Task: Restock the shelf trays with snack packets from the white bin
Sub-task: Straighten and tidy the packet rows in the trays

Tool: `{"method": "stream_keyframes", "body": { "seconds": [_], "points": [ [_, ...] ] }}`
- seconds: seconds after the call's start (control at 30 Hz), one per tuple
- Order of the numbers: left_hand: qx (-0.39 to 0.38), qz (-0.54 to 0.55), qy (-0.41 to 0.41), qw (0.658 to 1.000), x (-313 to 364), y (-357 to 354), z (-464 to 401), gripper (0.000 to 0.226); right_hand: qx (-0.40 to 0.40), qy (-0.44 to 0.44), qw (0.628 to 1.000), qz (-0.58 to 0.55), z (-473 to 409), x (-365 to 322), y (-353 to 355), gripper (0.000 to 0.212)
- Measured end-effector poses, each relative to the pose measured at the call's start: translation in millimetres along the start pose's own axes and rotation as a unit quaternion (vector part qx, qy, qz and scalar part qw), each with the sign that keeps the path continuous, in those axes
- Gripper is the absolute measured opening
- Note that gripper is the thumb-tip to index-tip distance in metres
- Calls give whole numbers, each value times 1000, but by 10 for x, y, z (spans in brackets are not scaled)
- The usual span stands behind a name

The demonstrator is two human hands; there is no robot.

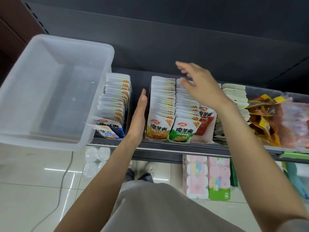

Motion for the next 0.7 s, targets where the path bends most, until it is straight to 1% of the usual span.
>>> {"method": "stream_keyframes", "body": {
  "seconds": [0.07,0.1,0.13,0.2,0.27,0.37,0.47,0.53,0.63,0.7],
  "points": [
    [3,-10,-1,1000,90,-5,-55,75,78,-10,994,-73,325,-44,31,43],
    [0,-9,4,1000,108,-17,-75,80,92,-24,993,-75,478,-59,-37,42],
    [-5,-8,10,1000,102,-36,-88,83,94,-37,993,-53,610,-67,-144,40],
    [-22,-12,16,1000,66,-85,-94,86,106,-44,993,34,801,-89,-365,36],
    [-46,-18,18,999,31,-143,-81,89,121,-49,986,99,902,-110,-526,40],
    [-60,-28,7,998,54,-211,-47,93,108,-71,979,155,942,-148,-722,48],
    [-60,-44,-6,997,95,-251,-13,95,98,-74,976,181,899,-174,-828,43],
    [-54,-60,-15,997,128,-260,11,89,100,-71,976,180,850,-163,-850,39],
    [-35,-54,-31,997,111,-228,16,65,124,-72,970,197,796,-151,-850,34],
    [-36,-50,-35,997,93,-212,15,58,149,-77,966,196,776,-155,-845,31]
  ]
}}
Point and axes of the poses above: each hand's wrist, its own z-axis away from the middle knuckle, its own y-axis out of the back of the hand, x = y × z, the point moved 6 cm from there along -z, towards the middle knuckle, and after that the axes turned 11 degrees about -x, right-handed, at the moved point
